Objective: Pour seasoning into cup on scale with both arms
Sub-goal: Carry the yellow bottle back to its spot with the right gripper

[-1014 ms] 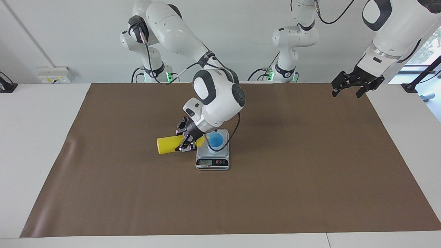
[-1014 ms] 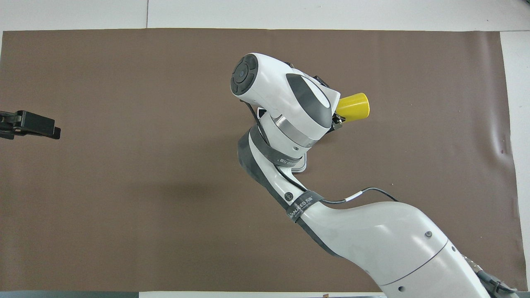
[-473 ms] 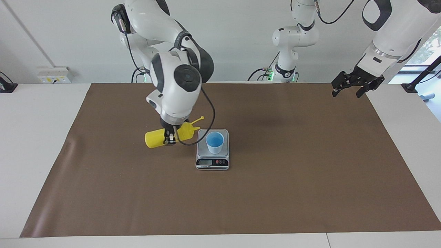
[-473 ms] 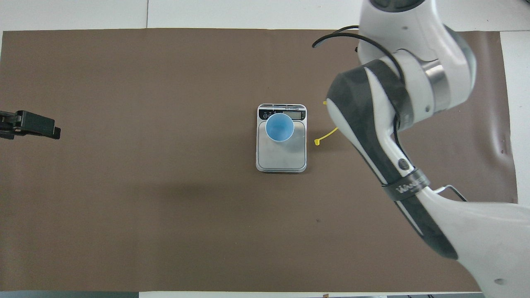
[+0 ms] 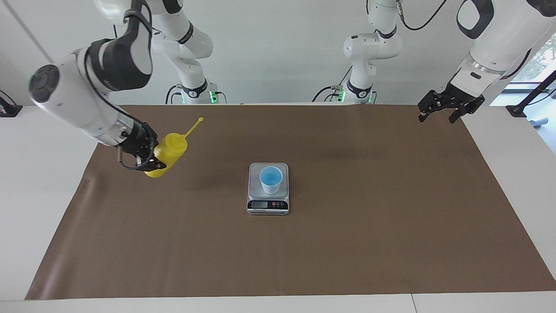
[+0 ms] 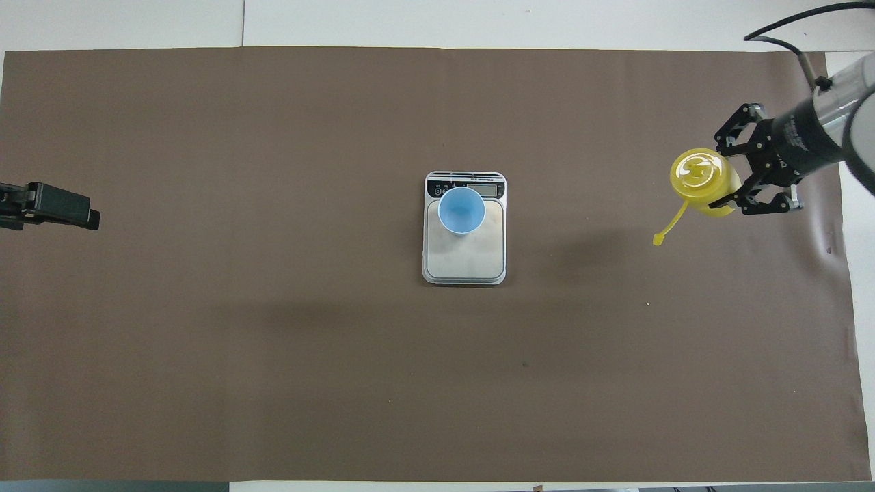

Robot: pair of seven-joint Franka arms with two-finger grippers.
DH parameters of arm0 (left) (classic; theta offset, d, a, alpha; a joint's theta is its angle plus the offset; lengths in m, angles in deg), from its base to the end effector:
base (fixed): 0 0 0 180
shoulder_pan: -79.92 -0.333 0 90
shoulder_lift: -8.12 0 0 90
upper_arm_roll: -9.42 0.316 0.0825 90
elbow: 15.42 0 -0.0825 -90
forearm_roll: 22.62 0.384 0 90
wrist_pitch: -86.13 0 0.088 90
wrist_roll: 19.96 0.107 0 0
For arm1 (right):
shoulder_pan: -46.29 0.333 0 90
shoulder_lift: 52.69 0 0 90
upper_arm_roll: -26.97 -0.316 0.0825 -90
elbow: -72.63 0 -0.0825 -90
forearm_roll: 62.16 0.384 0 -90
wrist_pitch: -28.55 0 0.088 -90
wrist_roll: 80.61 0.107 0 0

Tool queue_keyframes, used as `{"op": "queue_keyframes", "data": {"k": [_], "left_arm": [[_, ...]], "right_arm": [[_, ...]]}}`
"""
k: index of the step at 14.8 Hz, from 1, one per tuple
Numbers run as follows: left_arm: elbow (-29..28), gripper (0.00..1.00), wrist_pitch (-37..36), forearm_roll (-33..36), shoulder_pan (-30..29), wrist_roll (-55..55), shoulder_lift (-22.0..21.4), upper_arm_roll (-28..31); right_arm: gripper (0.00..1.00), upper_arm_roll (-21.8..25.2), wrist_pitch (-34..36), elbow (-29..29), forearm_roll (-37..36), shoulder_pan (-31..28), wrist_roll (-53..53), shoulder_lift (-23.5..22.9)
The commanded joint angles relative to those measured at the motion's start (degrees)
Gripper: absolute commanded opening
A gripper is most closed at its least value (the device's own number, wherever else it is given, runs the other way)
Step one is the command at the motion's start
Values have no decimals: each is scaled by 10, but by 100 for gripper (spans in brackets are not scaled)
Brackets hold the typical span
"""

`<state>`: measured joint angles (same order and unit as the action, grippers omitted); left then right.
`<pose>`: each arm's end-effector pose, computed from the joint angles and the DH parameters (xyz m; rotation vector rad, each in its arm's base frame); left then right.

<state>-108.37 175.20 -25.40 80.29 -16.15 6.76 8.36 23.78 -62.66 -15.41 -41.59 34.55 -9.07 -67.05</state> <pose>0.5440 -0.0190 0.6120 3.0887 -0.1409 -0.0665 0.6162 -0.0587 0.5020 -2.1639 1.9006 0.5235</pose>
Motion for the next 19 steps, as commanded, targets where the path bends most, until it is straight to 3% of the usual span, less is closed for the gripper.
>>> {"op": "queue_keyframes", "data": {"k": [1, 4, 9, 14, 19], "left_arm": [[-1, 100, -7, -7, -4, 6, -4, 0], [-1, 100, -7, -7, -4, 6, -4, 0], [-1, 100, -7, -7, -4, 6, -4, 1], [-1, 100, -7, -7, -4, 6, -4, 0], [-1, 100, -7, -7, -4, 6, -4, 0]], "right_arm": [[0, -10, -59, -122, 102, -65, -67, 61], [0, -9, -103, -229, 193, -109, -148, 100], [0, -9, -119, -288, 299, -158, -188, 81], [0, -10, -109, -290, 322, -200, -241, 13], [0, -9, -113, -306, 339, -203, -242, 0]]}}
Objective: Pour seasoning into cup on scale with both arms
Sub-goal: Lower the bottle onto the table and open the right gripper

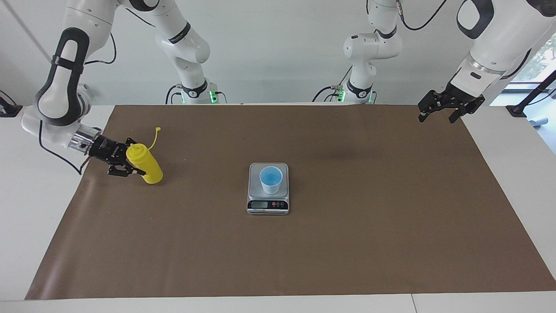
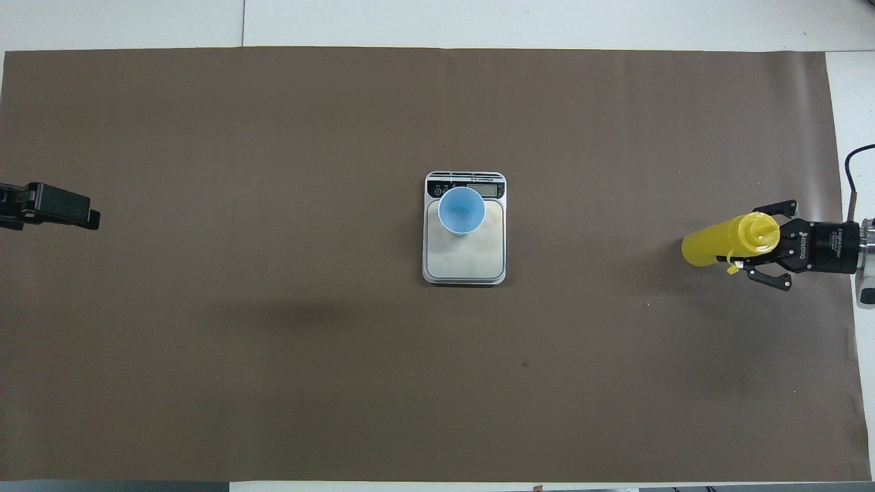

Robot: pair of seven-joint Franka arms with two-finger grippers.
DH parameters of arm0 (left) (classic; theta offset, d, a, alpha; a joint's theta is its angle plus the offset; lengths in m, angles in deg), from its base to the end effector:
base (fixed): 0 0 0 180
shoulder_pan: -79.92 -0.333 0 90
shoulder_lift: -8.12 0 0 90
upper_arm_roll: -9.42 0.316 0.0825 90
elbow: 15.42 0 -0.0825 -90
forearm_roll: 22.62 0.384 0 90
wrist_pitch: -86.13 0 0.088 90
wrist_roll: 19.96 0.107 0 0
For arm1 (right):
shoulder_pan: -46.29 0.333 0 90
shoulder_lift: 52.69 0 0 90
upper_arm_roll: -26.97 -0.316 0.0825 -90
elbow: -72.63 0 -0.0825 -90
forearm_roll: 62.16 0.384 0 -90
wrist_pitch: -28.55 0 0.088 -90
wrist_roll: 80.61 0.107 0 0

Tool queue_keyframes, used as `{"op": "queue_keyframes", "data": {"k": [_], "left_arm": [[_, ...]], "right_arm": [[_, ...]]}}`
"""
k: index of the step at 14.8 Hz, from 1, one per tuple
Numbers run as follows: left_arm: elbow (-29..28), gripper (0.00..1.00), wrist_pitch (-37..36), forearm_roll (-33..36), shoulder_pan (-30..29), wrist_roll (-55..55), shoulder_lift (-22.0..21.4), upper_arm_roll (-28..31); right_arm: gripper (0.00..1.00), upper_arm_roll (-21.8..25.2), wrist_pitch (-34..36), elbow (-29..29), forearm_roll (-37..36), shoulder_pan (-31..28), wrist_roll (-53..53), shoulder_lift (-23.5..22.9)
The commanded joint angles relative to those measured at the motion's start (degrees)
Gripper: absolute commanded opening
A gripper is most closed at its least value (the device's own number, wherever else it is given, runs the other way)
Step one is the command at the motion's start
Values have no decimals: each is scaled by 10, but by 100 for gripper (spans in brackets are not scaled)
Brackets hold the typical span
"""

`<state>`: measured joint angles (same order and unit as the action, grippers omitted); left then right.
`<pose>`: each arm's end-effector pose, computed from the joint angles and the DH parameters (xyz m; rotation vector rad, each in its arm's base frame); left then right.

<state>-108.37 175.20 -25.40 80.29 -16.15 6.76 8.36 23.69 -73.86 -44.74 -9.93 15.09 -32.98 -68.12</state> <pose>0.5440 -0.0190 0.6120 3.0887 -0.1409 -0.0665 0.5137 -0.1964 0.3041 -1.4452 1.7849 0.7788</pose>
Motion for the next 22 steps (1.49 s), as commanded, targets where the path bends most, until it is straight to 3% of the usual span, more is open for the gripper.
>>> {"op": "queue_keyframes", "data": {"k": [1, 12, 13, 15, 18, 22], "left_arm": [[-1, 100, -7, -7, -4, 6, -4, 0], [-1, 100, -7, -7, -4, 6, -4, 1], [-1, 100, -7, -7, -4, 6, -4, 0], [-1, 100, -7, -7, -4, 6, -4, 1], [-1, 100, -7, -7, -4, 6, -4, 0], [-1, 100, -7, -7, -4, 6, -4, 0]], "right_arm": [[0, -8, -8, -24, 23, -8, -6, 12], [0, -8, -53, -51, 22, 3, -47, 16], [15, -8, -55, -51, 23, 3, -47, 16], [30, -8, -55, -50, 23, 3, -47, 16], [99, -8, -53, -50, 23, 3, -45, 16], [100, -8, -49, -48, 23, 3, -46, 16]]}}
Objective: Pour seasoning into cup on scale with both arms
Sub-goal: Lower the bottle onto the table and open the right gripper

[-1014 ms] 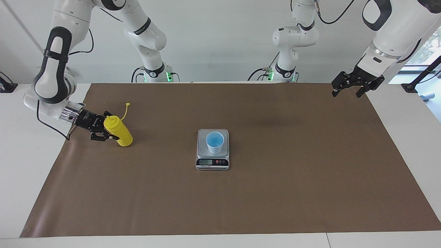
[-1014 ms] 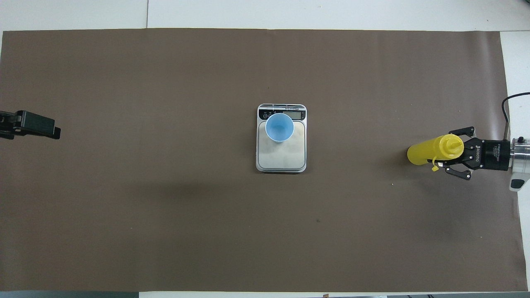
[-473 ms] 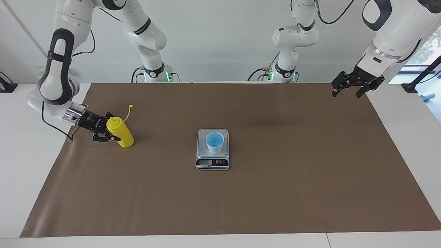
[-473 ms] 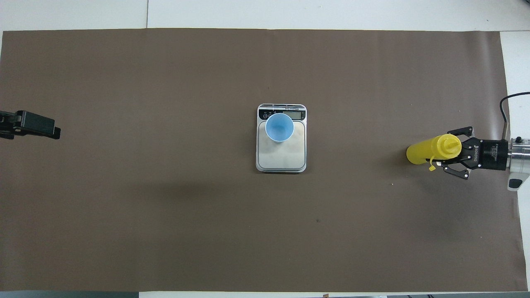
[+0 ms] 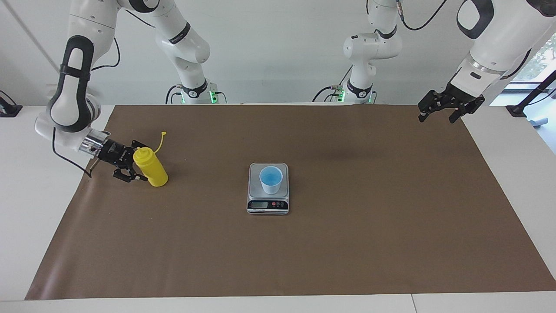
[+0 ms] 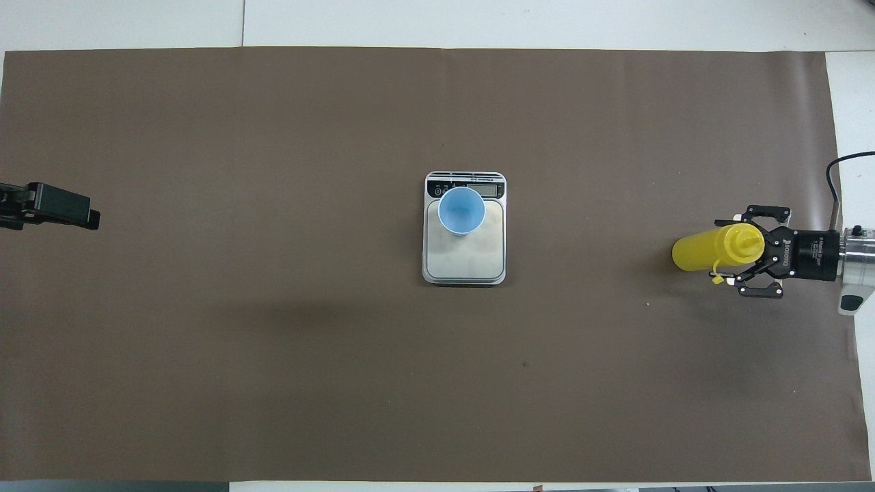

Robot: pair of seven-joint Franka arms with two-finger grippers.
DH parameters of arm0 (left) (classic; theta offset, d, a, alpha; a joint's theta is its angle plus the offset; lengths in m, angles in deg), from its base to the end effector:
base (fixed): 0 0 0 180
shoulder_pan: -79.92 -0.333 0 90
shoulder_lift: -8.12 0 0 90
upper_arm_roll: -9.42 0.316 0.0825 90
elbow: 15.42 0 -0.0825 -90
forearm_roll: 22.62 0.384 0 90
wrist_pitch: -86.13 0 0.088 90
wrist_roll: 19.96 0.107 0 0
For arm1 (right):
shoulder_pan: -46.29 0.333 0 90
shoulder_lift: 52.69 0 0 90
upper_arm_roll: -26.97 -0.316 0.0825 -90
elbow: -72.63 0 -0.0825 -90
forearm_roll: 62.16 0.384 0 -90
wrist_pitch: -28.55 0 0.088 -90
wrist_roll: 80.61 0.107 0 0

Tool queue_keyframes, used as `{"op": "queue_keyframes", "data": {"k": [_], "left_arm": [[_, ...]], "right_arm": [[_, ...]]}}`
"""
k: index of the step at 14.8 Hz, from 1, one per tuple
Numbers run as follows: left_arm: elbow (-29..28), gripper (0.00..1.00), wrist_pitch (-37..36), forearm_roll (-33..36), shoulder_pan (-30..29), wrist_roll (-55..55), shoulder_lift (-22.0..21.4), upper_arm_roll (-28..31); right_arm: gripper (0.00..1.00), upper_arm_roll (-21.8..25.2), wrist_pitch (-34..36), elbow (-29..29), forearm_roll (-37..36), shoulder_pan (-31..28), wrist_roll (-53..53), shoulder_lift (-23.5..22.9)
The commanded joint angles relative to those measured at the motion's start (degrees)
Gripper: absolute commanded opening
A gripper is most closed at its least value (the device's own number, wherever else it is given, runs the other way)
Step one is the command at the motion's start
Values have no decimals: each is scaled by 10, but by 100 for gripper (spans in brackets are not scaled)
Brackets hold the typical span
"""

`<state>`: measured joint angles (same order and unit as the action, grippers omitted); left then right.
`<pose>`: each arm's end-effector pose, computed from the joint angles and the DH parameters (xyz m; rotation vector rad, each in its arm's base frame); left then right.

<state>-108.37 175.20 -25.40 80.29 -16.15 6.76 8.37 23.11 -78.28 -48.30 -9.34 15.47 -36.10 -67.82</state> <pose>0.5440 -0.0189 0.6120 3.0887 -0.1406 -0.0664 0.5041 -0.1881 0.2834 -1.4666 1.7928 0.7357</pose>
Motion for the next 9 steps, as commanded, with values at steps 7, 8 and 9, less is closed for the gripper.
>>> {"op": "queue_keyframes", "data": {"k": [7, 8, 9], "left_arm": [[-1, 100, -7, -7, -4, 6, -4, 1], [-1, 100, -7, -7, -4, 6, -4, 0], [-1, 100, -7, -7, -4, 6, -4, 0]], "right_arm": [[100, 0, 32, -10, 4, -39, -15, 14], [100, 0, 36, -8, -3, -45, -15, 15], [100, 0, 45, -6, -5, -51, -15, 16]]}}
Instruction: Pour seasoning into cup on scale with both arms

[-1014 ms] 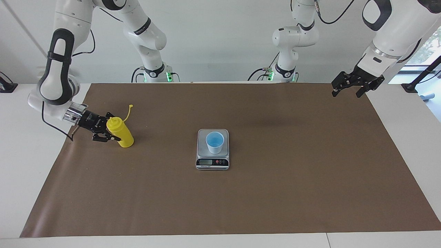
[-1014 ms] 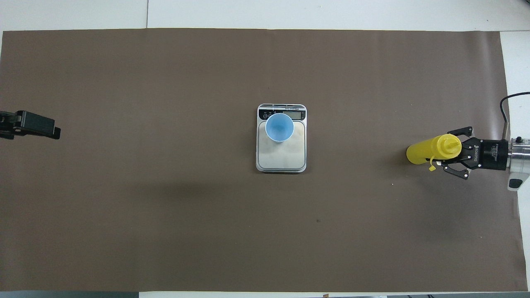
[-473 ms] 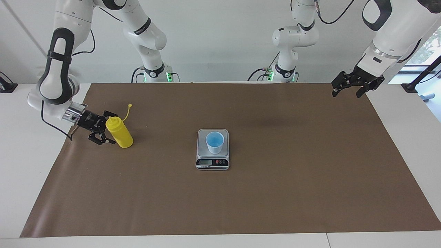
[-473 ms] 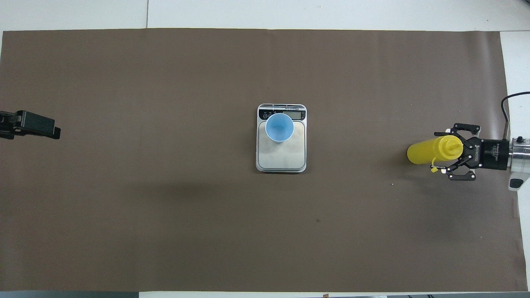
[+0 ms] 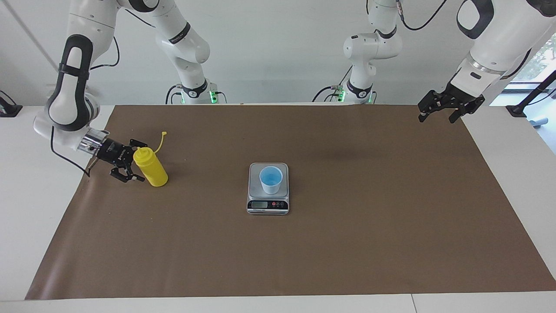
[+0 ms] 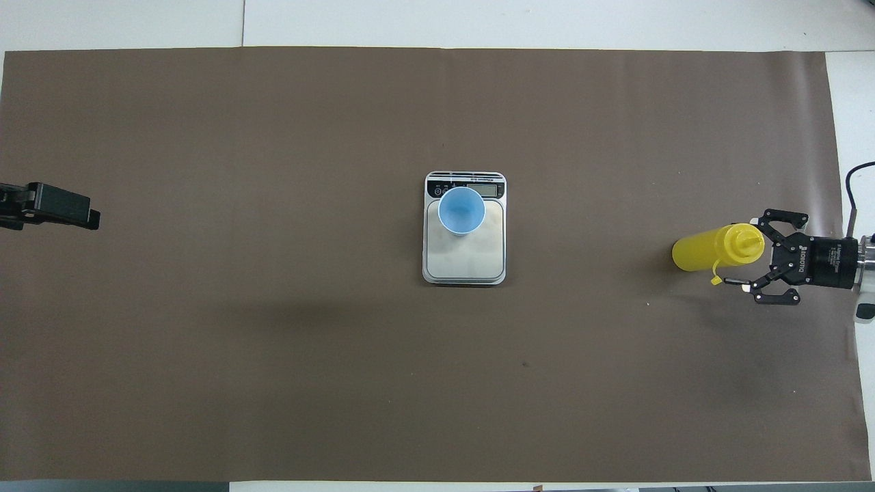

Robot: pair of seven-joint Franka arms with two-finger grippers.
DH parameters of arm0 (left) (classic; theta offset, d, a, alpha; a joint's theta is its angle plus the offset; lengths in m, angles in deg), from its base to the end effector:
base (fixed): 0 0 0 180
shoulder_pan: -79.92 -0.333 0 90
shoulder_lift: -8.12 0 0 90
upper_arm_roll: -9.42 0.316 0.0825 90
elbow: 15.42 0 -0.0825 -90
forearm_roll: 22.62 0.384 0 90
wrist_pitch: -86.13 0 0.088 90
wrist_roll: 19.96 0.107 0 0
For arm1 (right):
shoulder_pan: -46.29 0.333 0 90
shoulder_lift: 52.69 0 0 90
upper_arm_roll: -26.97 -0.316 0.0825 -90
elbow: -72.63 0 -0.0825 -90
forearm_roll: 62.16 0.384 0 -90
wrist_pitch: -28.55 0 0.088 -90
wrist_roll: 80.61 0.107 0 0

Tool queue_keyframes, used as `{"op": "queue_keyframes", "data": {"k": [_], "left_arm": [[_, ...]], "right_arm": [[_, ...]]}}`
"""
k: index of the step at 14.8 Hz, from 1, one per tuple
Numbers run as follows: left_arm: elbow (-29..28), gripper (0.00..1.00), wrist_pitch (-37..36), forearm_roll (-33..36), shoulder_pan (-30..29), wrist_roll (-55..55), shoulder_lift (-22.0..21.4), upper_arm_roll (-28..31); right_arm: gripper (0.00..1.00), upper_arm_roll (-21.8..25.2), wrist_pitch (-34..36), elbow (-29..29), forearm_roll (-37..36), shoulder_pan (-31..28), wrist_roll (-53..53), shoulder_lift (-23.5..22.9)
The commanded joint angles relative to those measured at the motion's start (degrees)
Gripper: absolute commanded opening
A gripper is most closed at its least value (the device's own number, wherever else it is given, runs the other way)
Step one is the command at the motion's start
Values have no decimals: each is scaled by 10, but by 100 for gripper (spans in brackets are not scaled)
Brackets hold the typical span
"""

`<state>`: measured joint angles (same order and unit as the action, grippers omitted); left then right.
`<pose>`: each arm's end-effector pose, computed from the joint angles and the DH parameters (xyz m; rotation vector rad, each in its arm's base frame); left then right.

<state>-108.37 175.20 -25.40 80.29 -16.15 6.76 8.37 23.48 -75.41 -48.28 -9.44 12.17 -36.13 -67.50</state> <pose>0.5440 -0.0189 0.6120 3.0887 -0.1406 -0.0664 0.4891 -0.2136 0.2868 -1.4097 1.7987 0.7523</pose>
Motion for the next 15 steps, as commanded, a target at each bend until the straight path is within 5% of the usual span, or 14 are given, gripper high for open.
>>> {"op": "queue_keyframes", "data": {"k": [1, 7, 15], "left_arm": [[-1, 100, -7, -7, -4, 6, -4, 1], [-1, 100, -7, -7, -4, 6, -4, 0], [-1, 100, -7, -7, -4, 6, -4, 1]], "right_arm": [[100, -3, 23, -5, -5, -23, -14, 14], [100, -2, 102, 93, -69, -26, 25, 18], [100, -10, 154, 213, -166, 55, 72, 77]]}}
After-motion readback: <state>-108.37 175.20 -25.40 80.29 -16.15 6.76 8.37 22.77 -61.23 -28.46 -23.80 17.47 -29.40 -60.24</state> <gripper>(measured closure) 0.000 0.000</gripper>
